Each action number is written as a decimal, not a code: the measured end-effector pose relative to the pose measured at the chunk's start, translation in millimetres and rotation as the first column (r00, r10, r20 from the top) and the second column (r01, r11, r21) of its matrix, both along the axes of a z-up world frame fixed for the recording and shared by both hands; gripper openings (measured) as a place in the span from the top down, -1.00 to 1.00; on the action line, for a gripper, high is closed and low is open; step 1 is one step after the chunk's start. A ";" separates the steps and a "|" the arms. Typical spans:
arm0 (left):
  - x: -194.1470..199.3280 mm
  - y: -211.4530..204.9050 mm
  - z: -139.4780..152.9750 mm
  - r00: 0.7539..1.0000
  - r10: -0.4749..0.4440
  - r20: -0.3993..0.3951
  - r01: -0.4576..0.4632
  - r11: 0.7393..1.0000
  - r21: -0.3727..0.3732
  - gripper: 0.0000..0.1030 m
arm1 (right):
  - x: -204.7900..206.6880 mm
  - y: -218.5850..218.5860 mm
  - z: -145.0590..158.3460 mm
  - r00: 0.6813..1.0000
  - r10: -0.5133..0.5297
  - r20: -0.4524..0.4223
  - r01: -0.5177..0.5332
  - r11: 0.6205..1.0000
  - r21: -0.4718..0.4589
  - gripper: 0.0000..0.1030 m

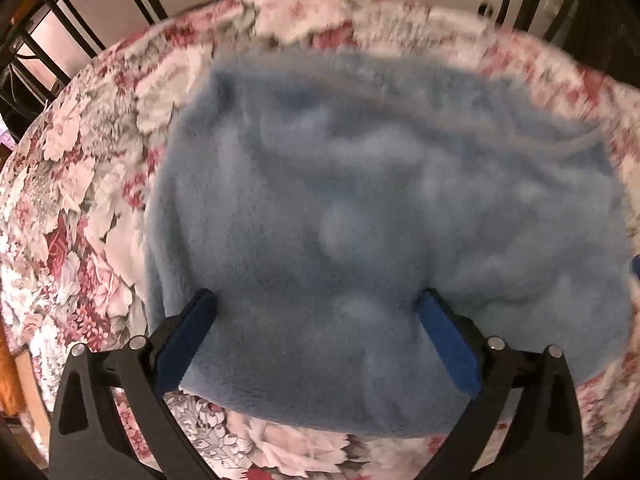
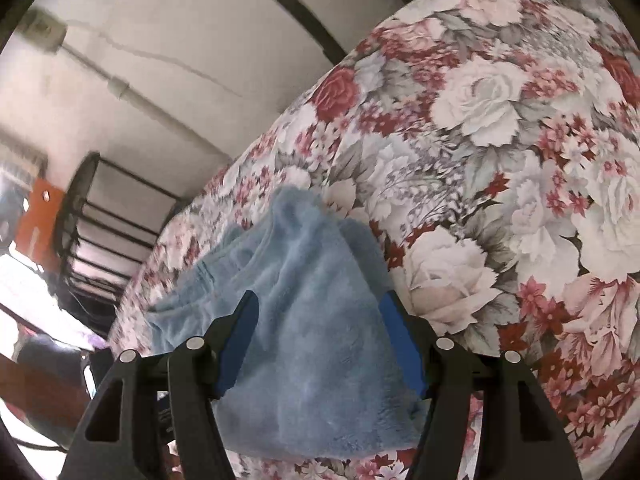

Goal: Fold small clothes

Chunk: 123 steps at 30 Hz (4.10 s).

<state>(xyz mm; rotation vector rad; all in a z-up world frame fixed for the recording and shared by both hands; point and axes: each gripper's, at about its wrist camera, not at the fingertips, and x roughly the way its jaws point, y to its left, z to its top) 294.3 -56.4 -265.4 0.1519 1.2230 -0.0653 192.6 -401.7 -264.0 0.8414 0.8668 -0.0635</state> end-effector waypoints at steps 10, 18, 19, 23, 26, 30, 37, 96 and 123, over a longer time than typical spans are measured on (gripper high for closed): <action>-2.5 -2.0 -3.0 0.999 -0.010 -0.043 0.008 0.999 -0.038 -0.91 | -3.6 -21.7 -32.1 0.999 -0.032 -0.030 0.037 0.980 0.195 -0.26; -7.7 -17.5 -4.1 0.998 -0.043 -0.037 0.044 0.999 0.008 -0.91 | 5.4 -1.5 -56.2 0.995 0.068 -0.074 -0.051 0.977 0.209 -0.26; -8.5 -19.6 -3.9 0.998 -0.047 -0.037 0.047 0.999 0.011 -0.91 | 7.2 3.6 -56.8 0.993 0.090 -0.076 -0.074 0.978 0.194 -0.27; -12.4 -31.1 -1.5 0.997 -0.060 -0.040 0.060 0.998 0.011 -0.91 | 13.5 20.7 -58.5 0.985 0.142 -0.094 -0.133 0.987 0.092 -0.28; -15.0 -36.9 -0.9 0.997 -0.067 -0.036 0.068 0.997 0.020 -0.91 | 15.4 26.6 -55.7 0.987 0.121 -0.107 -0.116 0.992 0.056 -0.11; -14.5 -38.6 -5.7 0.997 -0.063 -0.041 0.064 0.998 0.026 -0.91 | 16.7 34.5 -35.3 0.991 0.120 -0.059 -0.115 0.989 0.090 0.19; -15.3 -35.8 -12.7 0.997 -0.041 -0.069 0.041 0.999 -0.001 -0.92 | 20.7 34.4 -57.2 0.985 0.127 -0.116 -0.113 0.986 0.121 0.03; 23.7 178.2 25.7 0.956 0.289 -0.049 -0.292 0.955 -0.055 -0.91 | 63.8 295.7 42.3 0.924 0.376 -0.064 -0.378 0.883 -0.279 0.02; -19.1 100.8 81.3 0.998 -0.040 0.047 0.047 0.987 -0.156 -0.91 | 30.3 212.9 60.0 0.958 0.286 -0.004 -0.285 0.951 -0.117 0.81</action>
